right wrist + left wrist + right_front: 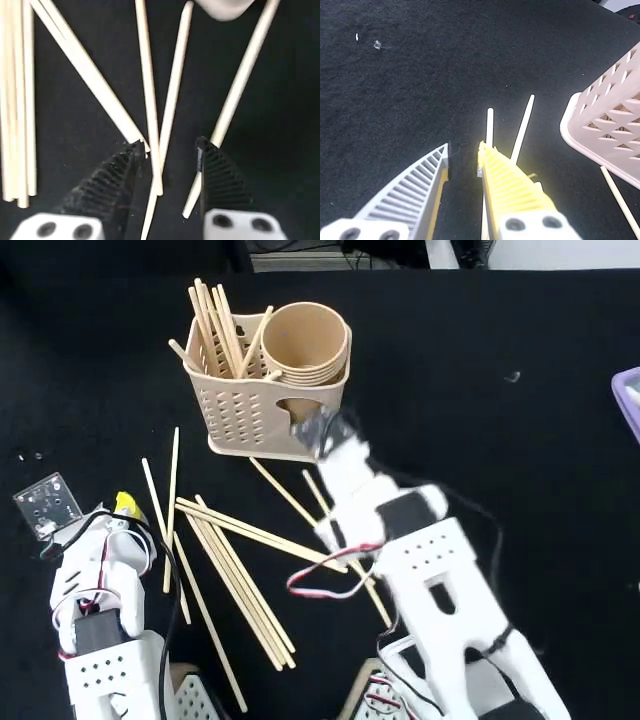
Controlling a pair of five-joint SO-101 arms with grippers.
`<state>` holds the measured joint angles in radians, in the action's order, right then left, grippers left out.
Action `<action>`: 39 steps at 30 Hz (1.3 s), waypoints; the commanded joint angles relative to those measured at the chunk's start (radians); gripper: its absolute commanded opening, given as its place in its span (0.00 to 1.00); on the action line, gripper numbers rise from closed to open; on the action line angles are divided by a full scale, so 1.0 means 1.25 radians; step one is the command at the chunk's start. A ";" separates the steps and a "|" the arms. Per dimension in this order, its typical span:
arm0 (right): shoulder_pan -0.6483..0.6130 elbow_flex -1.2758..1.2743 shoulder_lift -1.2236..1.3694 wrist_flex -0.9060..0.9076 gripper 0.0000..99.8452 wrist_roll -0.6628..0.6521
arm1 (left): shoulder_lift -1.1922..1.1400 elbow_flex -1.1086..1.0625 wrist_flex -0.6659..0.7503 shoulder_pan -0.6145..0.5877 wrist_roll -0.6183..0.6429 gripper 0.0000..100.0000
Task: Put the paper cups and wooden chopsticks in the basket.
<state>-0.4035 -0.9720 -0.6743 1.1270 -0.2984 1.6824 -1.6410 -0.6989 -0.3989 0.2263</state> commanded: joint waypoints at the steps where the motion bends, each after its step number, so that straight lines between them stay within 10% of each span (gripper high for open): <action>1: -0.031 -0.102 -0.015 -0.128 0.17 -0.026 | 0.007 0.009 0.005 0.008 -0.006 0.11; 22: -0.042 -0.159 0.166 -0.379 0.17 -0.023 | 0.007 0.009 0.000 0.007 -0.006 0.11; 39: -0.028 -0.067 0.252 -0.279 0.01 -0.036 | 0.007 0.009 0.004 0.008 -0.006 0.11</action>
<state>-0.4465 -1.0932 -0.3261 0.7373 -0.3261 1.6824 -1.6410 -0.6989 -0.3989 0.2263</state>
